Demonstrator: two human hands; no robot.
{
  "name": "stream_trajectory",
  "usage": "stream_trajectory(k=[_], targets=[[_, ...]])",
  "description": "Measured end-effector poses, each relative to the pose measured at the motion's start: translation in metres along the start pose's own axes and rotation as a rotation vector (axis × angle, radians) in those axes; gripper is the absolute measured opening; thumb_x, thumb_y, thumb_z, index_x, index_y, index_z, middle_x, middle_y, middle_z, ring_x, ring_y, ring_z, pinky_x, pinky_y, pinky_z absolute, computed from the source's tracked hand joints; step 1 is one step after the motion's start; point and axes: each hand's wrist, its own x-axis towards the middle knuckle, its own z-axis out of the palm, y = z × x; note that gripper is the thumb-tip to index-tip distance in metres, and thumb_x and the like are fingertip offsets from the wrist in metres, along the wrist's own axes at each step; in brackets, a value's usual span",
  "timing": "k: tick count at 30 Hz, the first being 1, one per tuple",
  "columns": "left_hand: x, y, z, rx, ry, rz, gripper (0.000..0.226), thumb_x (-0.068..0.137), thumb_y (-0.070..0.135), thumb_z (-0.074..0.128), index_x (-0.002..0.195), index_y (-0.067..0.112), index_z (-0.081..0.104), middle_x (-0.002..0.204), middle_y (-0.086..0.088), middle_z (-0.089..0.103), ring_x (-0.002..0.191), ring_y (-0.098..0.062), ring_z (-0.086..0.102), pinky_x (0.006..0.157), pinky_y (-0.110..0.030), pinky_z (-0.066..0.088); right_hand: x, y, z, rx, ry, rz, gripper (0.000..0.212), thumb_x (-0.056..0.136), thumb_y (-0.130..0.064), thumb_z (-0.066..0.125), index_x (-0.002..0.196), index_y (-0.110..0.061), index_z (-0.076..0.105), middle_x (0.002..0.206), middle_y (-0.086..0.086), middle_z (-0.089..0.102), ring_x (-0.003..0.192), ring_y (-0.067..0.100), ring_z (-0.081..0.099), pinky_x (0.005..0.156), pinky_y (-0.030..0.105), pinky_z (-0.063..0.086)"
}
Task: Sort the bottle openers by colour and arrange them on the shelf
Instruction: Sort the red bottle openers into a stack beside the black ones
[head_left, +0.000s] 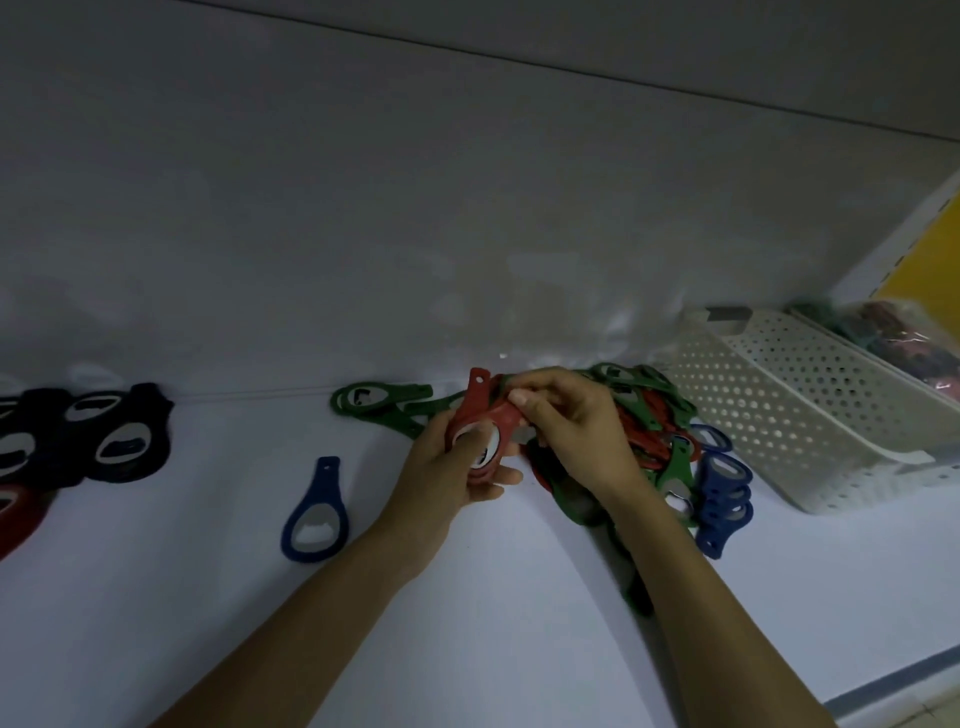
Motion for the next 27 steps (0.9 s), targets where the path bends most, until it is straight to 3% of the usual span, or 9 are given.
stream_trajectory(k=[2,4,7,14,16,18,20,24,27], targets=[[0.000,-0.001,-0.002,0.000,0.014,-0.005,0.019,0.095,0.018,0.049,0.111,0.029,0.052,0.084,0.005,0.074,0.069,-0.015,0.071,0.051,-0.018,0.050,0.001,0.005,0.002,-0.094,0.149,0.043,0.017,0.086,-0.028,0.068,0.096,-0.017,0.061,0.073,-0.001,0.067,0.068,0.014,0.065,0.060,0.022,0.051],[0.000,-0.002,-0.002,-0.028,0.031,0.003,0.023,0.095,0.013,0.050,0.108,0.031,0.053,0.089,0.004,0.073,0.070,-0.015,0.071,0.053,-0.018,0.051,0.005,0.016,-0.003,-0.472,0.233,0.099,0.028,0.091,-0.040,0.058,0.106,-0.018,0.059,0.087,-0.001,0.068,0.083,0.017,0.065,0.070,0.031,0.052],[-0.001,-0.003,-0.002,-0.069,0.045,0.022,0.026,0.095,0.008,0.050,0.105,0.031,0.054,0.085,0.010,0.073,0.072,-0.015,0.071,0.055,-0.018,0.052,0.011,0.029,-0.013,-0.991,0.058,0.263,0.036,0.095,-0.036,0.048,0.124,-0.014,0.055,0.114,0.010,0.065,0.109,0.031,0.056,0.092,0.040,0.042],[0.003,-0.006,-0.003,-0.108,0.040,0.022,0.031,0.094,0.003,0.049,0.104,0.032,0.054,0.082,0.014,0.073,0.072,-0.013,0.071,0.056,-0.017,0.052,0.016,0.029,-0.012,-1.144,0.114,0.160,0.021,0.091,-0.018,0.046,0.097,-0.019,0.066,0.094,0.005,0.069,0.095,0.027,0.058,0.081,0.036,0.037],[0.003,-0.005,-0.004,-0.134,0.046,0.004,0.031,0.093,0.003,0.050,0.104,0.031,0.054,0.087,0.010,0.072,0.073,-0.014,0.072,0.056,-0.018,0.053,0.013,0.029,-0.013,-1.021,0.222,0.137,0.021,0.093,-0.015,0.047,0.098,-0.017,0.067,0.091,0.006,0.070,0.088,0.027,0.061,0.080,0.037,0.042],[0.005,-0.006,-0.004,-0.164,0.062,-0.009,0.029,0.093,0.006,0.052,0.105,0.031,0.055,0.098,0.003,0.069,0.076,-0.015,0.072,0.057,-0.019,0.053,0.012,0.023,-0.014,-0.599,0.344,0.137,0.017,0.093,-0.010,0.050,0.102,-0.011,0.065,0.089,0.006,0.070,0.080,0.025,0.064,0.077,0.041,0.050],[0.006,-0.007,-0.005,-0.193,0.068,-0.012,0.022,0.092,0.015,0.055,0.109,0.029,0.055,0.103,-0.001,0.068,0.078,-0.015,0.071,0.057,-0.020,0.053,0.013,0.013,-0.012,-0.163,0.357,0.134,0.013,0.092,-0.004,0.053,0.099,-0.011,0.062,0.087,0.002,0.066,0.076,0.017,0.063,0.071,0.036,0.053],[0.008,-0.002,-0.005,-0.325,0.062,-0.073,0.041,0.089,0.048,0.045,0.112,0.018,0.061,0.101,-0.009,0.070,0.075,-0.018,0.068,0.054,-0.023,0.052,0.004,0.001,0.000,0.049,0.080,0.039,0.030,0.083,0.015,0.054,0.088,-0.011,0.066,0.102,0.010,0.063,0.096,0.022,0.062,0.084,0.032,0.054],[0.007,0.002,-0.008,-0.389,0.025,-0.121,0.043,0.091,0.047,0.044,0.113,0.014,0.061,0.097,-0.011,0.070,0.071,-0.019,0.068,0.053,-0.024,0.053,-0.002,-0.001,0.009,0.110,-0.084,0.056,0.041,0.081,0.024,0.046,0.086,-0.009,0.070,0.115,0.020,0.056,0.108,0.026,0.058,0.090,0.035,0.054]])
